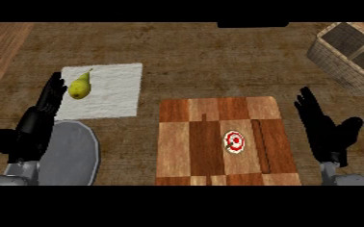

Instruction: Pick the cupcake from the cutting board and place it in the basket

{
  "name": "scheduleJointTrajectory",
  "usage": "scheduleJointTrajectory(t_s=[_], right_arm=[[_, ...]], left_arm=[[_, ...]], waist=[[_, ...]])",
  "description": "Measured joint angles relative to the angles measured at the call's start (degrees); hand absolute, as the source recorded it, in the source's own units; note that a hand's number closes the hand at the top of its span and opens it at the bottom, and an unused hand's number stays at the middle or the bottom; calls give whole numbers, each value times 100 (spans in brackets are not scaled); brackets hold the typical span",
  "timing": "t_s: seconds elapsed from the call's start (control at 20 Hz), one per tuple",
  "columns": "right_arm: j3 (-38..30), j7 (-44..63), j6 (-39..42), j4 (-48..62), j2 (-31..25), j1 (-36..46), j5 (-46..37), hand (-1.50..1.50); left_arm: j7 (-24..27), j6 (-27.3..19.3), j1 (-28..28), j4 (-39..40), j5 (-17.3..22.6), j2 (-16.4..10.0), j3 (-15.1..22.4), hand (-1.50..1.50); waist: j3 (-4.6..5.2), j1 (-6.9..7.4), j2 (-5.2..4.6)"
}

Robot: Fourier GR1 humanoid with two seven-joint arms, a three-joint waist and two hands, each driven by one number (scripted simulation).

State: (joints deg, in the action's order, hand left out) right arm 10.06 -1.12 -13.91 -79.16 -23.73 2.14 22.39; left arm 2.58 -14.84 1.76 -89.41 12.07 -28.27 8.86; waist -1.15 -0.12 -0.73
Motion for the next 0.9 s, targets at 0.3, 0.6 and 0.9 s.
scheduleJointTrajectory(t_s=[0.3, 0.6, 0.9], right_arm=[[10, -289, 751, -48, -587, 823, -340, 150], [660, -1204, 424, -645, 206, 1356, -1113, -150], [989, 65, -1158, -1034, 213, 1582, -2715, -150]], left_arm=[[-399, -127, 440, 184, -7, 67, -175, 0], [-600, -108, 558, 377, 120, 270, -181, 0], [-910, -208, 712, 426, 105, 289, -245, 0]], waist=[[85, 57, 38], [108, 73, 66], [132, -51, 114]])
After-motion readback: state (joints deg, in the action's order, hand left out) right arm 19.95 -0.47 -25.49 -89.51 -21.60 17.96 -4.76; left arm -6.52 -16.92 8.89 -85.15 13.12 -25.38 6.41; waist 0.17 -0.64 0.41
